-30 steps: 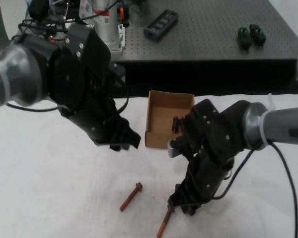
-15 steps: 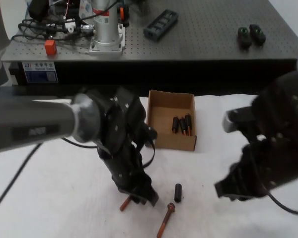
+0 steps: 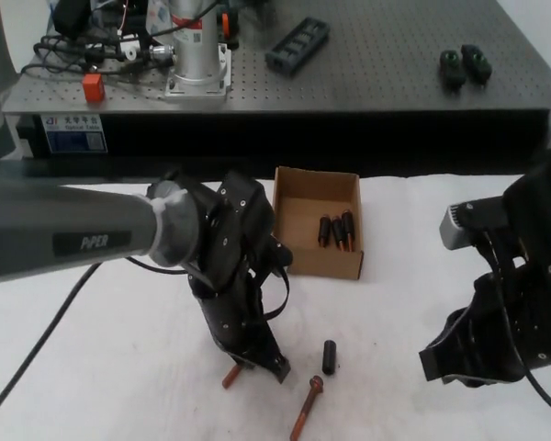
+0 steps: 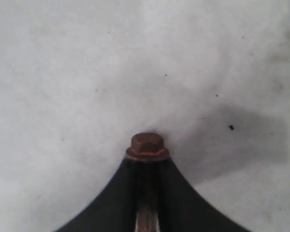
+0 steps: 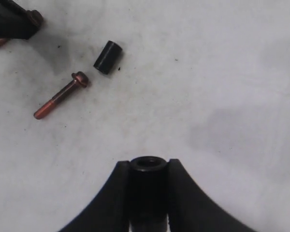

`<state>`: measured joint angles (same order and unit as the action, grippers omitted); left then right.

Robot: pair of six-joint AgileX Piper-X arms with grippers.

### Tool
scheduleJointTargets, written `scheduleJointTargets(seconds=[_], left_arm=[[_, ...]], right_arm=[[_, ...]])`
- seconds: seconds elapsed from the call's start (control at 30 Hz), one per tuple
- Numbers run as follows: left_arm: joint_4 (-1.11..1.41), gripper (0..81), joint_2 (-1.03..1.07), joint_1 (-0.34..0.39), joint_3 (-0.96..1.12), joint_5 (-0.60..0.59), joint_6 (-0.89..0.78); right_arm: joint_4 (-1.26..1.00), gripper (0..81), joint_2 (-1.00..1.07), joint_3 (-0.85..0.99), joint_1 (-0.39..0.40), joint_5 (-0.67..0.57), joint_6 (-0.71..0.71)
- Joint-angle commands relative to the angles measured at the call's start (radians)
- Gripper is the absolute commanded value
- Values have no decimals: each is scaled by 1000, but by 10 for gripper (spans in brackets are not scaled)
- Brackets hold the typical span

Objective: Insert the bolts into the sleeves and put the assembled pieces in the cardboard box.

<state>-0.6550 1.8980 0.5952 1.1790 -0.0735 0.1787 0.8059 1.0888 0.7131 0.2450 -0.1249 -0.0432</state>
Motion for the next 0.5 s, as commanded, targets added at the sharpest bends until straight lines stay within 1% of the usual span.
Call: scheduleJointTargets(seconds=[0.0, 0.03, 0.1, 0.2, 0.27, 0.33, 0.4, 0.47], left_arm=[[30, 0, -73, -12, 5, -39, -115], [61, 0, -118, -24, -4, -99, -165], [176, 0, -222, -56, -44, -257, -246], [484, 0, -361, -93, -158, -467, -420], [689, 0, -431, -99, -228, -542, -539], [869, 0, -470, -98, -287, -592, -645], [972, 0, -491, -98, -322, -655, -722], [1011, 0, -492, -98, -333, -708, -778]], right_arm=[[-44, 48, -22, -17, 1, -93, -9], [-89, 48, -34, -39, 6, -129, -28], [-196, 48, -62, -90, 24, -201, -88], [-433, 48, -93, -183, 75, -325, -218], [-615, 48, -86, -245, 128, -380, -301], [-754, 48, -66, -280, 183, -386, -364], [-864, 48, -41, -289, 221, -376, -400], [-946, 48, -19, -288, 235, -352, -423]])
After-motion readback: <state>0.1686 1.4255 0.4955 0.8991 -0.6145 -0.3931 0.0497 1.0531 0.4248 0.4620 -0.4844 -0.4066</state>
